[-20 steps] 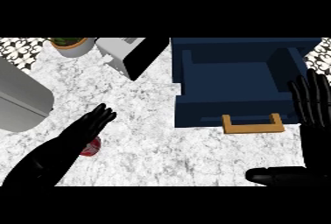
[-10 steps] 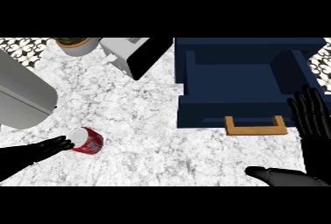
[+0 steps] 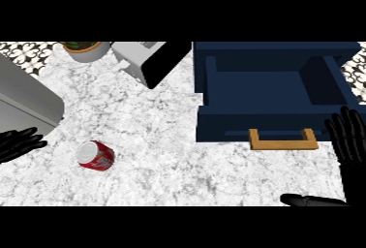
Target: Pick up the can, place it into the drawer and close the drawer
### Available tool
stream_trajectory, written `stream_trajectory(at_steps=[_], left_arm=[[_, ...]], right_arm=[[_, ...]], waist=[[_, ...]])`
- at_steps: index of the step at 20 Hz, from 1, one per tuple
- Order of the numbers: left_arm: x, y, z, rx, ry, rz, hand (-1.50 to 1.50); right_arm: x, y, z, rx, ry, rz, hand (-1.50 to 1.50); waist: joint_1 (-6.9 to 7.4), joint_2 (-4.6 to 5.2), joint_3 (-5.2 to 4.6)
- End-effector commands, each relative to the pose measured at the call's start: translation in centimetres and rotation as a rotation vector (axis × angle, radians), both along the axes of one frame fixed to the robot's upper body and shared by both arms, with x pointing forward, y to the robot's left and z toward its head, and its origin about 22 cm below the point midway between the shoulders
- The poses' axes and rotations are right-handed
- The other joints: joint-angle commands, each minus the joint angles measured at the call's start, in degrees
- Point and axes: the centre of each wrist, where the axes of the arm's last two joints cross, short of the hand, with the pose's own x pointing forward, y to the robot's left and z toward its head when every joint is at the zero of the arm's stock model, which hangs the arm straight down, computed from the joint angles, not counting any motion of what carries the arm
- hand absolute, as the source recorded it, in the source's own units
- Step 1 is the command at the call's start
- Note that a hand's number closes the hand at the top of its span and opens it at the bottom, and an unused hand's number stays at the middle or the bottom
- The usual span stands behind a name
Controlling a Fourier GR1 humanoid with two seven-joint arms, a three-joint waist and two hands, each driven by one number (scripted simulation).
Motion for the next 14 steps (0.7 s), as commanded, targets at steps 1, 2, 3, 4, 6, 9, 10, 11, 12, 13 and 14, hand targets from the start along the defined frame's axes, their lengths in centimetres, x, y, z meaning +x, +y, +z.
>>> stream_trajectory(at_steps=[1,2,3,4,6,9,10,11,12,13,14], left_arm=[[0.4,-0.2,-1.4,-0.026,0.008,-0.077,-1.5],[0.3,1.2,-0.5,-0.013,0.007,-0.078,-1.5],[1.0,-0.3,-2.1,-0.006,0.017,-0.051,-1.5],[2.4,0.3,-1.7,-0.008,-0.007,-0.079,-1.5],[0.9,-0.1,-0.6,-0.005,-0.006,-0.074,-1.5],[3.0,-1.2,-2.8,0.012,0.007,-0.086,-1.5],[2.5,-1.7,-3.8,-0.004,0.015,-0.079,-1.5],[3.4,-1.7,-3.0,0.015,0.003,-0.074,-1.5],[1.8,-3.3,-4.4,0.008,-0.001,-0.059,-1.5],[3.4,-4.1,-5.2,0.018,0.02,-0.071,-1.5],[2.8,-2.1,-5.4,0.021,0.029,-0.08,-1.5]], right_arm=[[-0.3,-1.5,-0.5,-0.002,0.0,-0.007,-1.5],[1.0,0.8,-1.3,0.001,-0.009,0.017,-1.5],[-1.4,-1.4,0.8,-0.01,-0.014,-0.009,-1.5],[-0.4,-2.0,-0.1,-0.007,-0.006,0.02,-1.5],[-1.2,-1.0,0.7,0.005,0.008,-0.006,-1.5],[-1.7,-1.5,-1.3,-0.021,-0.011,-0.006,-1.5],[-2.7,-1.9,0.3,-0.014,-0.009,-0.012,-1.5],[-0.4,-2.3,-1.2,-0.025,-0.005,-0.024,-1.5],[-2.1,-1.8,-0.7,-0.018,-0.003,-0.011,-1.5],[-0.4,-1.2,-1.1,-0.011,-0.005,-0.001,-1.5],[-1.3,-2.9,1.3,-0.019,-0.015,-0.005,-1.5]], waist=[[0.11,-0.03,0.01],[0.32,0.0,0.01],[-0.12,-0.04,-0.01],[-0.32,0.06,-0.02],[0.24,-0.08,0.02],[-0.15,0.01,-0.01],[-0.13,-0.04,-0.02],[0.07,0.03,0.0],[0.18,-0.07,-0.01],[0.07,0.04,-0.02],[0.0,0.0,-0.04]])
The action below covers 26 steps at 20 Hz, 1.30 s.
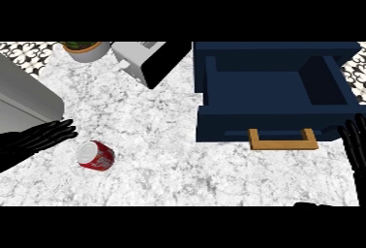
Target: Pick up the can, place it into the drawer and close the drawer
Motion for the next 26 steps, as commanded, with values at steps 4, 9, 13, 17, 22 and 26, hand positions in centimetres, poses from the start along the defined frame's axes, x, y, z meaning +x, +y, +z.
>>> stream_trajectory(at_steps=[4,9,13,17,22,26], left_arm=[[1.1,-1.0,-2.7,-0.02,-0.005,-0.072,-1.5],[0.7,0.6,-4.3,-0.008,0.028,-0.049,-1.5],[1.0,-0.6,-4.9,0.003,0.011,-0.018,-1.5],[1.8,0.7,-5.8,0.005,0.015,0.023,-1.5],[3.3,-0.3,-6.9,0.025,-0.001,0.051,-1.5],[1.9,-0.7,-8.7,0.024,0.018,0.025,-1.5]], right_arm=[[-0.3,-1.3,-1.6,0.013,0.01,0.005,-1.5],[1.6,-1.0,-0.7,0.008,0.0,-0.01,-1.5],[1.0,-1.4,-0.9,0.019,0.003,0.007,-1.5],[-0.9,-0.6,-0.1,0.019,0.016,0.014,-1.5],[0.0,-1.4,-0.4,0.009,0.001,0.024,-1.5],[0.1,-1.3,-0.9,0.001,-0.009,0.01,-1.5]], waist=[[-0.01,0.01,-0.02],[0.19,0.11,-0.06],[0.18,0.05,-0.04],[-0.5,0.1,-0.13],[-0.87,0.3,-0.16],[-0.58,0.22,-0.16]])
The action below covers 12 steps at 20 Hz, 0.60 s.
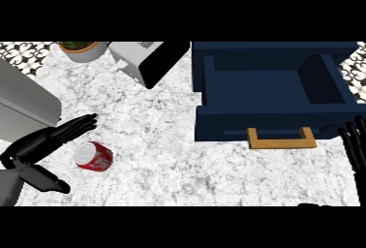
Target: Pick up the can, place it into the drawer and close the drawer
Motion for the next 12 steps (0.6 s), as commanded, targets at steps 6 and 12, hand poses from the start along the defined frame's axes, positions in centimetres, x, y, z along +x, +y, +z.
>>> stream_trajectory(at_steps=[6,12], left_arm=[[0.6,-0.1,-2.7,-0.1,-0.015,-0.129,-1.5],[1.1,2.1,-3.2,-0.075,-0.003,-0.094,-1.5]], right_arm=[[0.3,0.9,-1.4,-0.003,0.008,-0.01,-1.5],[0.4,0.7,0.1,-0.013,-0.014,-0.002,-1.5]], waist=[[-0.29,0.15,-0.01],[-0.96,0.31,-0.05]])
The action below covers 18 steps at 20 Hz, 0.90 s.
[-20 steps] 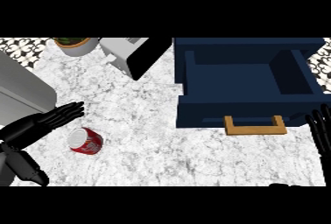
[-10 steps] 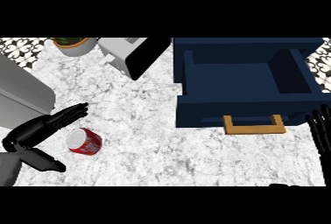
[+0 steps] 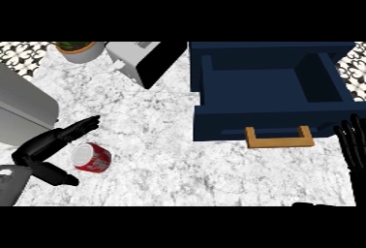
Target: Pick up the can, place it into the drawer and close the drawer
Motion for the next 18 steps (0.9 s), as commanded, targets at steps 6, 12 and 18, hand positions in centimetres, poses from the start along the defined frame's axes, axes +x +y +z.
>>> stream_trajectory(at_steps=[6,12,18], left_arm=[[0.1,1.6,-2.0,-0.167,0.05,-0.1,-1.5],[0.7,1.5,-2.6,-0.143,0.055,-0.111,-1.5],[-0.6,0.2,-5.6,-0.136,0.084,-0.108,-1.5]], right_arm=[[0.3,0.4,0.5,0.016,0.011,-0.006,-1.5],[-1.0,-0.1,0.9,0.011,0.0,0.003,-1.5],[-1.2,-0.3,1.6,0.023,-0.012,0.005,-1.5]], waist=[[-0.27,0.24,-0.04],[-0.51,-0.06,0.03],[-0.96,0.1,-0.03]])
